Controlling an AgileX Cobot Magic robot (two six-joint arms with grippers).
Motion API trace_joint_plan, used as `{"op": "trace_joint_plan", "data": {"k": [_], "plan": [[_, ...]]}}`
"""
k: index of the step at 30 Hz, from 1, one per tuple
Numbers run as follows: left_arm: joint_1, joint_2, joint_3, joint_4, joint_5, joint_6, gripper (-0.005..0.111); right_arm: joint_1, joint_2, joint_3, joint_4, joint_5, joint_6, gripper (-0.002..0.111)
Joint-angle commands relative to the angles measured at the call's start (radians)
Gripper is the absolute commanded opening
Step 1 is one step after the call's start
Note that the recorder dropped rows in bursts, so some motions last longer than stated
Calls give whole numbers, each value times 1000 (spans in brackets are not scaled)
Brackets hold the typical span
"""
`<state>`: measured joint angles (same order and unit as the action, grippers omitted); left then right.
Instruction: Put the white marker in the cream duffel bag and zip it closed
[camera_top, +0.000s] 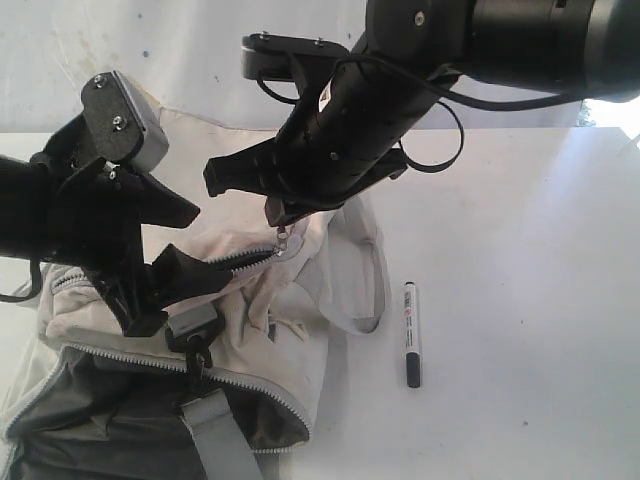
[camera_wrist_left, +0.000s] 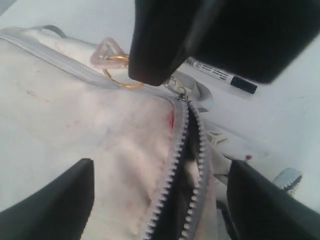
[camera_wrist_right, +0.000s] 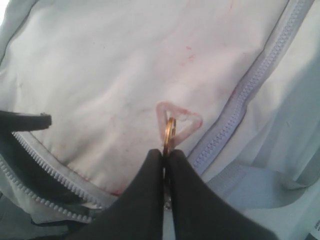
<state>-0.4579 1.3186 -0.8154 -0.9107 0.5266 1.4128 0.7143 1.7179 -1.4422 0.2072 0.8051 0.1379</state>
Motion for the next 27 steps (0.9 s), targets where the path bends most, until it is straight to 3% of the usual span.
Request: {"op": "trace_joint_plan", "data": {"k": [1, 8, 11, 14, 21, 27], "plan": [[-11, 36, 5, 4, 7, 24, 83, -6, -11, -1, 4, -22, -6, 0], [-32, 101, 5, -38, -61, 26, 82, -6, -11, -1, 4, -26, -6, 0], [-32, 117, 5, -50, -51, 26, 76, -6, -11, -1, 4, -26, -6, 0], [-32, 118, 5, -74, -51, 26, 58, -6, -11, -1, 4, -26, -6, 0], [-32, 105, 5, -83, -55, 19, 0, -6, -11, -1, 4, -22, -6, 0], [-32, 44, 5, -77, -79, -31, 0, -6, -11, -1, 0, -18, -6, 0]]}}
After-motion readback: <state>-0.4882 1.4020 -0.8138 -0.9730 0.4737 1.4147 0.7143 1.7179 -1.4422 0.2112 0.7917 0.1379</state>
